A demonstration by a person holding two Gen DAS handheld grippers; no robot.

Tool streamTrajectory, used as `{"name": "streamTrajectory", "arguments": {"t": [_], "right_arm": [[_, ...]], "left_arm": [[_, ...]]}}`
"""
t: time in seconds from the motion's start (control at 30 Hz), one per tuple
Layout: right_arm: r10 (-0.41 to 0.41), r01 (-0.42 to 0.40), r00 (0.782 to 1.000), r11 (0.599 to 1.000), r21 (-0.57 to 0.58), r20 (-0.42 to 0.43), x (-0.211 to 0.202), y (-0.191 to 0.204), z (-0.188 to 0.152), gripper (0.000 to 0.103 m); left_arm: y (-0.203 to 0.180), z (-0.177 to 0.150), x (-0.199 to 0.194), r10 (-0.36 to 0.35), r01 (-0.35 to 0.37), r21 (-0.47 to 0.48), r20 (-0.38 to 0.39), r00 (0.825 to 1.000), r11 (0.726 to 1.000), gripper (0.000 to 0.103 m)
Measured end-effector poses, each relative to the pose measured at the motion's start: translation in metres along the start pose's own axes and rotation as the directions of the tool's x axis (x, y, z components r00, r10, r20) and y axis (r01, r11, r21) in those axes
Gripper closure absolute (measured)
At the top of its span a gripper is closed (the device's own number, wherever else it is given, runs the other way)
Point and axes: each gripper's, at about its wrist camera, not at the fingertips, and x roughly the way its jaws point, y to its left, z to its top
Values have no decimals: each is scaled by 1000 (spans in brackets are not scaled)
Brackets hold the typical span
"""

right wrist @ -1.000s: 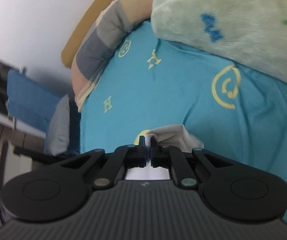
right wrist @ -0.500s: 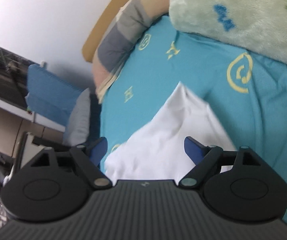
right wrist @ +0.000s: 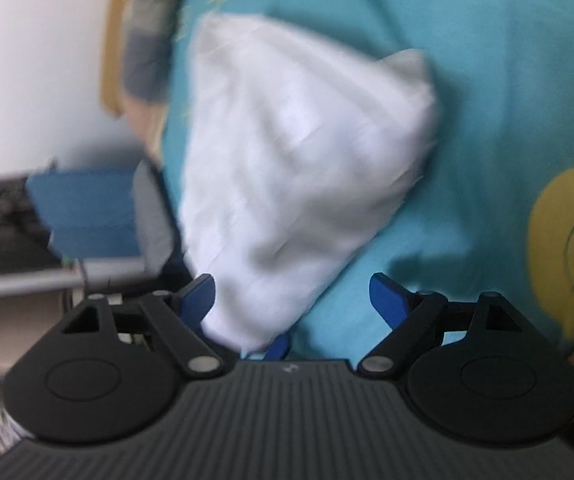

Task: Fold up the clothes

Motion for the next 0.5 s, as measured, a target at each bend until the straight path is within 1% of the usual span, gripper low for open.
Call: {"name": "streamTrajectory", "arguments": {"t": [0.03,0.1,0.13,0.2,0.23,0.27,0.3,0.33,0.37,0.4,0.43,0.5], "right_arm": [[6,-6,1000,1000,25,27,0,-4,4,17],[27,-32,996,998,57,85,-2,-9,10,17],[42,-50,992,997,63,115,-4,-9,13,17],[21,-27,989,999,35,146,-5,-7,14,18],[11,-14,987,1000,20,162,-6,-6,15,26],[0,-1,984,1000,6,177,-6,-5,16,31],[-10,12,981,1000,-8,193,-7,-4,16,46],[-20,25,978,999,-22,209,-8,-3,17,59],[-27,35,976,999,-35,215,-8,-1,17,65],[-22,34,975,998,-48,222,-9,1,14,74],[-17,32,973,998,-62,229,-10,4,12,81],[-1,23,970,996,-90,244,-19,8,8,85]], "left_arm": [[7,3,2,-9,9,-44,9,1000,999,15],[20,9,1,-12,17,-114,48,999,993,22],[23,10,0,-16,24,-130,61,998,991,23],[28,12,-3,-26,39,-158,84,996,987,33],[31,13,-4,-30,46,-171,96,995,984,35],[34,14,-5,-34,54,-185,108,994,981,41],[34,14,-5,-27,47,-181,112,993,982,47],[33,13,-5,-18,37,-167,116,993,985,48],[31,12,-6,-17,35,-151,122,992,988,53],[29,11,-7,-17,35,-136,129,992,990,58],[27,10,-9,-17,34,-121,136,991,992,60],[25,6,-13,-30,46,-104,149,988,994,70]]}}
